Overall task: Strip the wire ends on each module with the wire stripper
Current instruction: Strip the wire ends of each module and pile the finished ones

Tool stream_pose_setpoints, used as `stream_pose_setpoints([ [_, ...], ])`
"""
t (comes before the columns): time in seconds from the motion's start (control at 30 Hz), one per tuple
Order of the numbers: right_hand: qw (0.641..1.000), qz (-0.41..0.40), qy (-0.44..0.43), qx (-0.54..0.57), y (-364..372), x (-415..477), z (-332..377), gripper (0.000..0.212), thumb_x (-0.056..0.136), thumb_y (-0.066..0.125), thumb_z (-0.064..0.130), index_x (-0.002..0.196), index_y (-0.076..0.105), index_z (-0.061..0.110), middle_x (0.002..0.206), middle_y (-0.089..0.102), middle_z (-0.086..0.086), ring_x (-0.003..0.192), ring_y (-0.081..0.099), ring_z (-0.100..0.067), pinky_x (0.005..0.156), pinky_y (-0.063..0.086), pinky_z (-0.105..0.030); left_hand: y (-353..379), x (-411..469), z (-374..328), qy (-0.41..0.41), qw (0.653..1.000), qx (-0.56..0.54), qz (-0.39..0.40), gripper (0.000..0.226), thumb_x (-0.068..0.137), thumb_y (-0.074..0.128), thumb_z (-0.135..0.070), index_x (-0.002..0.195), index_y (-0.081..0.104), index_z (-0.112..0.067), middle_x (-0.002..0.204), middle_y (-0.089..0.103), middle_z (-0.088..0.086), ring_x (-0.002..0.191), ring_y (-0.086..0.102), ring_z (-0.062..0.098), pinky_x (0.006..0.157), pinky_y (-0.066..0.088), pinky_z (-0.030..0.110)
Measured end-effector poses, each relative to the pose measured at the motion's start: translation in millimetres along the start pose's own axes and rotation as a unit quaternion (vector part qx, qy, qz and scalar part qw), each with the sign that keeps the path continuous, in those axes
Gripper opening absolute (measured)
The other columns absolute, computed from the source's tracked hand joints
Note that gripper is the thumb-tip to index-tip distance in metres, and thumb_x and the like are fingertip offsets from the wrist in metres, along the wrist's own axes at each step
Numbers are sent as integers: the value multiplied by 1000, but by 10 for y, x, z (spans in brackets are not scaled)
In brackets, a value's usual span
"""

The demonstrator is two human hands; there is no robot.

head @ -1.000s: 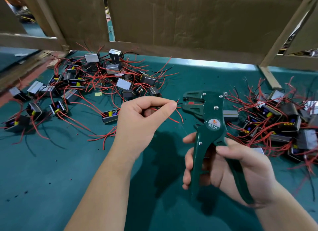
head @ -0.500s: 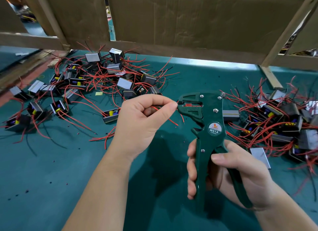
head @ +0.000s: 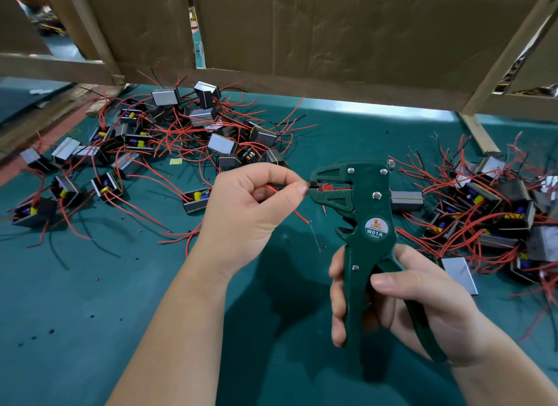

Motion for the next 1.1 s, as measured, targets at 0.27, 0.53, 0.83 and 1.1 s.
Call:
stream_pose_setpoints([
  [0.27, 999, 25, 13, 25, 58, 8, 8, 44, 68, 78, 29, 98, 63, 2, 76, 61, -25, 64, 62, -39, 62, 52, -43, 15, -8, -8, 8, 1000, -1, 19, 19, 76, 66, -14, 64, 72, -27, 48, 50, -16, 43, 33, -2, 45, 25, 5],
  [0.53, 996, -64, 2, 70, 28, 50, -56, 39, 60, 81, 35, 79, 62, 8, 61, 53, -19, 44, 55, -29, 50, 50, -39, 52, -9, 70, -5, 996, 71, 50, 12, 86, 64, -32, 76, 70, -28, 53, 45, -13, 49, 32, 2, 45, 26, 13],
  [0.83, 972, -119, -76, 189, -195, 100, 71, 52, 52, 79, 30, 96, 68, 3, 82, 62, -22, 72, 64, -39, 68, 55, -52, 60, 3, 261, -49, 989, 121, 64, 13, 91, 63, -18, 79, 66, -20, 61, 46, -7, 58, 36, 11, 55, 32, 25],
  [1.1, 978, -93, 26, 185, -78, 117, -126, 62, 48, 79, 25, 101, 65, -2, 84, 60, -27, 70, 63, -41, 66, 55, -53, -51, 49, 184, -46, 999, 6, -23, 5, 77, 69, -30, 75, 73, -32, 70, 42, 7, 68, 35, 19, 66, 34, 32],
])
Point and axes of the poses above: each hand's wrist, its own x-axis towards the middle knuckle, its own y-axis out of the palm, z = x × y, the point moved 8 cm from there along x, towards the middle knuckle
